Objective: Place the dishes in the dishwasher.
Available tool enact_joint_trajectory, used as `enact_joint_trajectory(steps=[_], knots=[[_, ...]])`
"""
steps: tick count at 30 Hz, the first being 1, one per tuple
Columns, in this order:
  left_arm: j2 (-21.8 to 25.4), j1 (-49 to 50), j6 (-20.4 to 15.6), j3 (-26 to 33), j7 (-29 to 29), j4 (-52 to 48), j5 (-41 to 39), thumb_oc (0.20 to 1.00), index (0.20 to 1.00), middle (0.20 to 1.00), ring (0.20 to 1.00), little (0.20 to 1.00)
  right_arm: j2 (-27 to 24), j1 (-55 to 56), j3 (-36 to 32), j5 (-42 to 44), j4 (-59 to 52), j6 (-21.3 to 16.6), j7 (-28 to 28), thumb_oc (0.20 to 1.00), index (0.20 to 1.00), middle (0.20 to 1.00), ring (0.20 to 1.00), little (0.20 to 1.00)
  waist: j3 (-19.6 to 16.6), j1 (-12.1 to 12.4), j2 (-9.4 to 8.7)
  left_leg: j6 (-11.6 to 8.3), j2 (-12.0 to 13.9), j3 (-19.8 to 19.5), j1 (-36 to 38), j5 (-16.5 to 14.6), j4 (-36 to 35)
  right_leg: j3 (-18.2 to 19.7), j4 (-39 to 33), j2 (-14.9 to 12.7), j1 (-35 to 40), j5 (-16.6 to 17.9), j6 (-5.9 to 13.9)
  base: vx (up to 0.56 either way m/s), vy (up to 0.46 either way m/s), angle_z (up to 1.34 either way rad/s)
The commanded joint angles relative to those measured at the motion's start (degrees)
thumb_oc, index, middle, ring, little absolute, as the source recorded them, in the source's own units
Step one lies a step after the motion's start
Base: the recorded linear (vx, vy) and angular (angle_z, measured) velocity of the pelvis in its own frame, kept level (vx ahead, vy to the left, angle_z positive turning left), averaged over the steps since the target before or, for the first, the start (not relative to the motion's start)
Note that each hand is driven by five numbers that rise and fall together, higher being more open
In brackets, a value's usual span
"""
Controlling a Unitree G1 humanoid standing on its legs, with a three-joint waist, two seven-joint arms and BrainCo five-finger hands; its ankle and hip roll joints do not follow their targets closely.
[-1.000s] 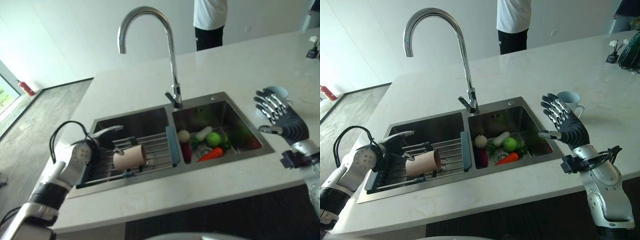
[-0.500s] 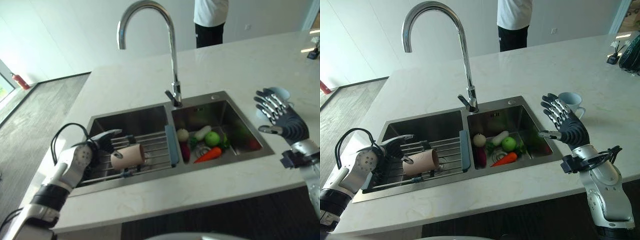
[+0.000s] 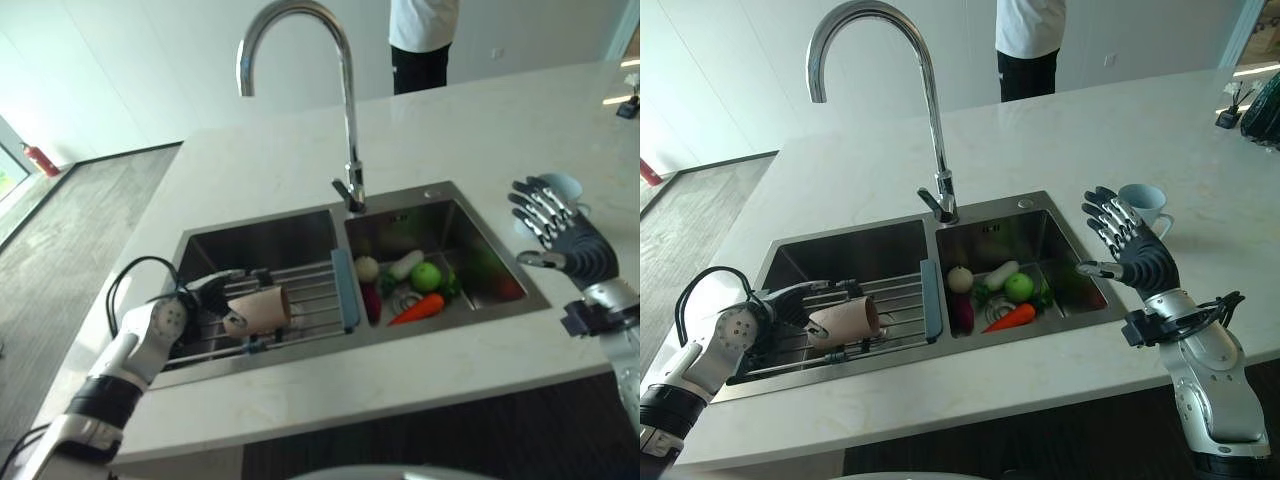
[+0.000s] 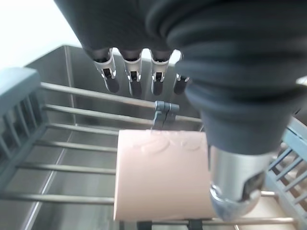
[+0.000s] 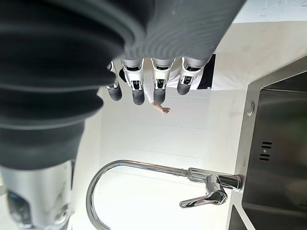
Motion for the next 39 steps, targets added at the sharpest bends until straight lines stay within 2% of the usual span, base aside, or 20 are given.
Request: enact_joint_trajectory(steps=[1,14,39], knots=[[4.01,-1.49,-0.30,2.59,1.44,0.02,2.39,1.000,1.000,1.000,1.000,1.000,1.04,-2.69,-1.55,-0.33,-0.72,-2.83,-0.11,1.000,1.000,1.000,1.000,1.000,-1.46,-0.60,-4.39,-0.48,-0.45,-0.35,2.08,-7.03,-0.06,-1.89,-5.36,-4.59,5.72,0.07,5.38,0.00,0.000,0.00],[3.51,-2.17,-1.11,0.75,2.11,1.46,6.21,1.000,1.000,1.000,1.000,1.000,0.37,-2.83,-1.56,0.69,-1.58,-2.52,0.90,1.000,1.000,1.000,1.000,1.000,-1.27,-1.05,-4.43,-0.41,-0.49,-0.13,2.08,-7.15,-0.06,-1.69,-5.36,-4.61,5.53,0.18,5.37,0.00,0.000,-0.01],[1.69,-4.68,-1.73,-2.38,4.42,7.96,8.39,1.000,1.000,1.000,1.000,1.000,-0.68,-3.67,-1.05,0.34,-3.28,-2.05,2.13,1.000,1.000,1.000,1.000,1.000,-1.56,-2.22,-4.63,-0.18,-0.62,0.91,2.61,-7.63,-0.06,-0.36,-5.36,-4.39,5.30,0.27,5.41,-0.01,0.001,-0.01]])
